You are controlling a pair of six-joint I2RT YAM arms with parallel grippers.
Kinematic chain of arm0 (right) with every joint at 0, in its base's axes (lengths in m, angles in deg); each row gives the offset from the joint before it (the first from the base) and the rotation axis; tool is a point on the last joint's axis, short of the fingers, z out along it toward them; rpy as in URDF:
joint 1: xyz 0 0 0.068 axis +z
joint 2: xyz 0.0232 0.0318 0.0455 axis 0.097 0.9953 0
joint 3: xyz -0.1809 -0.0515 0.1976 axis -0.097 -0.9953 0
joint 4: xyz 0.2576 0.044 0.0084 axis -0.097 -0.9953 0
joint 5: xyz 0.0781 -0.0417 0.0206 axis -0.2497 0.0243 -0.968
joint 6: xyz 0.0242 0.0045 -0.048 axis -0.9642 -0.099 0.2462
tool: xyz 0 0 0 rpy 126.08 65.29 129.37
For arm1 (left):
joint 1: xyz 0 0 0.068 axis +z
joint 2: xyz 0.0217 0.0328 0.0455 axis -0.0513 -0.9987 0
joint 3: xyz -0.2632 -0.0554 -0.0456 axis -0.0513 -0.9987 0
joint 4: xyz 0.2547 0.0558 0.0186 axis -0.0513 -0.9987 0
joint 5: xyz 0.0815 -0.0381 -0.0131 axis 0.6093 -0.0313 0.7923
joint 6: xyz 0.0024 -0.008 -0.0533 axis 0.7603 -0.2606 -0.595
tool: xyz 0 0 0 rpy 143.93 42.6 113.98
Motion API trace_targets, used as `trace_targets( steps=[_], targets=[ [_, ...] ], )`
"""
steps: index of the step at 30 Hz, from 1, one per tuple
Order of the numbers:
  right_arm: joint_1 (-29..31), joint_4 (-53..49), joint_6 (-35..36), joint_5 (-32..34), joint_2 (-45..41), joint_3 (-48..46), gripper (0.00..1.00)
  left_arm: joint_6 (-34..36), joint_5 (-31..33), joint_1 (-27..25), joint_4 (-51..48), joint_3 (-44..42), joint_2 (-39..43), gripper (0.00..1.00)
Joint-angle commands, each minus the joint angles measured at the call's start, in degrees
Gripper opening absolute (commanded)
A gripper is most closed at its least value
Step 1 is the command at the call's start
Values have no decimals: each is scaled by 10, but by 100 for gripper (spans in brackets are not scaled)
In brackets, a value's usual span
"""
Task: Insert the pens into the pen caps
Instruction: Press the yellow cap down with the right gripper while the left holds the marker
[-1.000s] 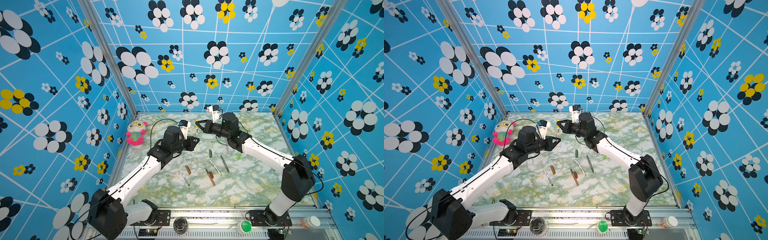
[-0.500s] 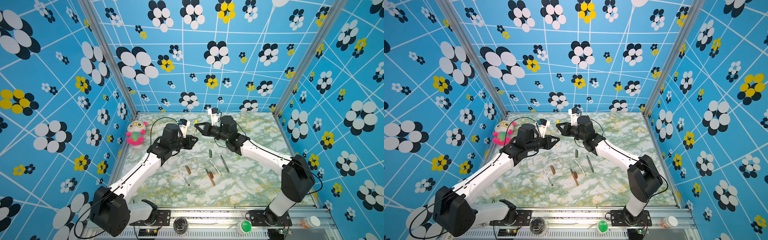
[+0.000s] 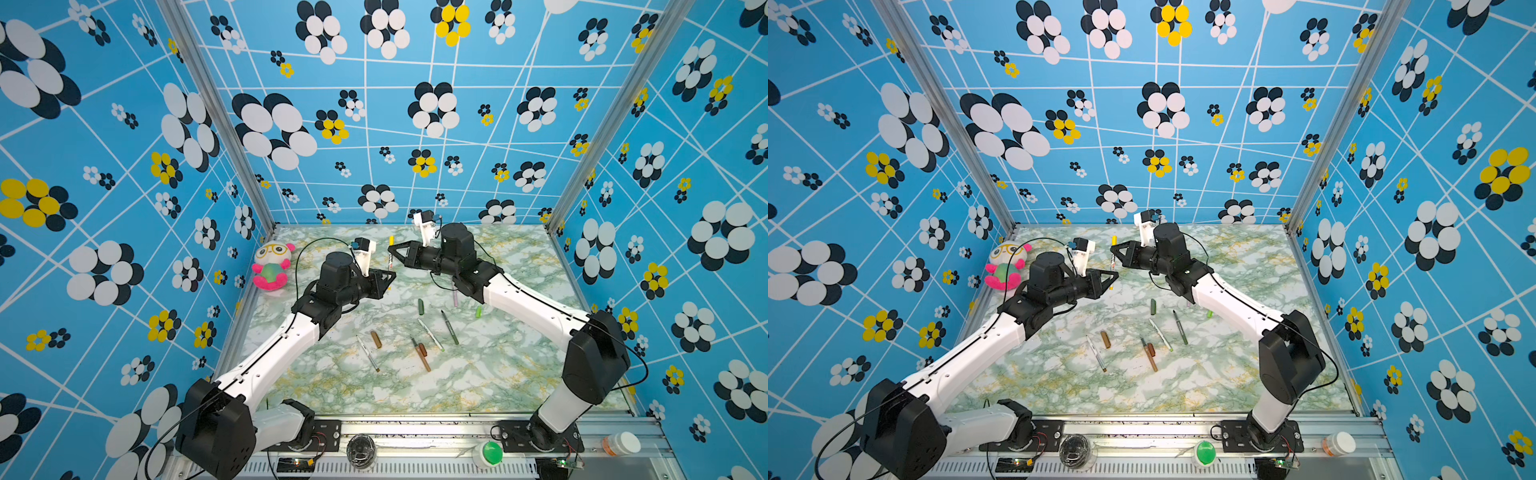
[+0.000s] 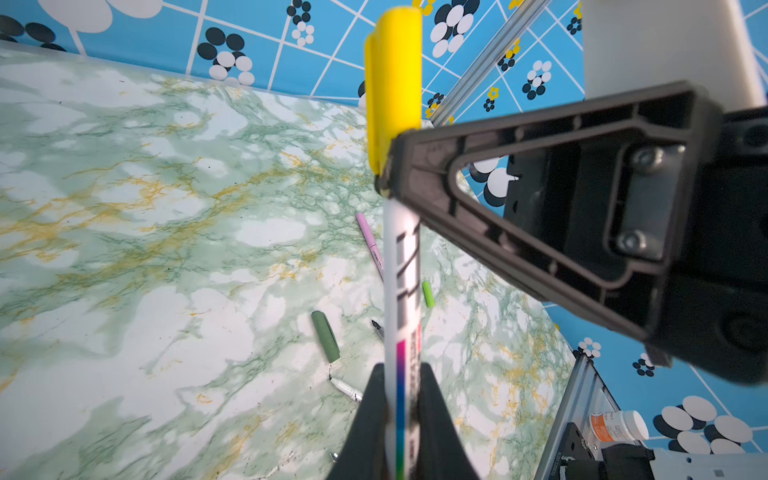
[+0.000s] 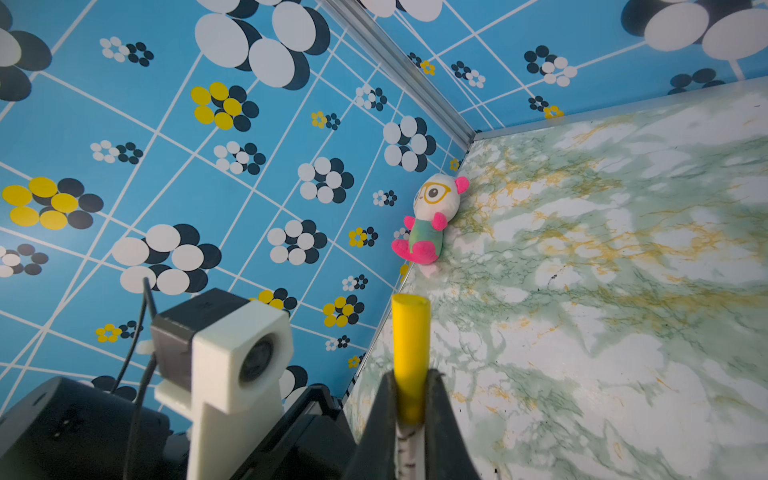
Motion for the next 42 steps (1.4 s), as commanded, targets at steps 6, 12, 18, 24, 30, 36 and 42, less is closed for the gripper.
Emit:
trace_targets(
  steps=[6, 12, 18, 24, 30, 36, 42],
  targets=[
    [-1, -138, 72, -28, -36, 15, 40, -35, 10, -14, 104, -53, 36, 0],
    [0, -144, 88, -19, -49, 4, 42, -42, 7, -17, 111, -58, 36, 0],
    [5, -147, 96, -15, -40, 16, 41, -43, 5, -23, 111, -58, 39, 0],
    [9, -146, 96, -16, -22, 32, 36, -43, 5, -25, 106, -56, 39, 0],
    [12, -142, 95, -14, -10, 43, 28, -44, 5, -26, 109, -54, 32, 0],
    [14, -142, 95, -10, -2, 48, 21, -46, 4, -28, 112, -48, 23, 0],
    [16, -141, 94, -5, -2, 50, 9, -53, 12, -30, 121, -46, 16, 0]
  ],
)
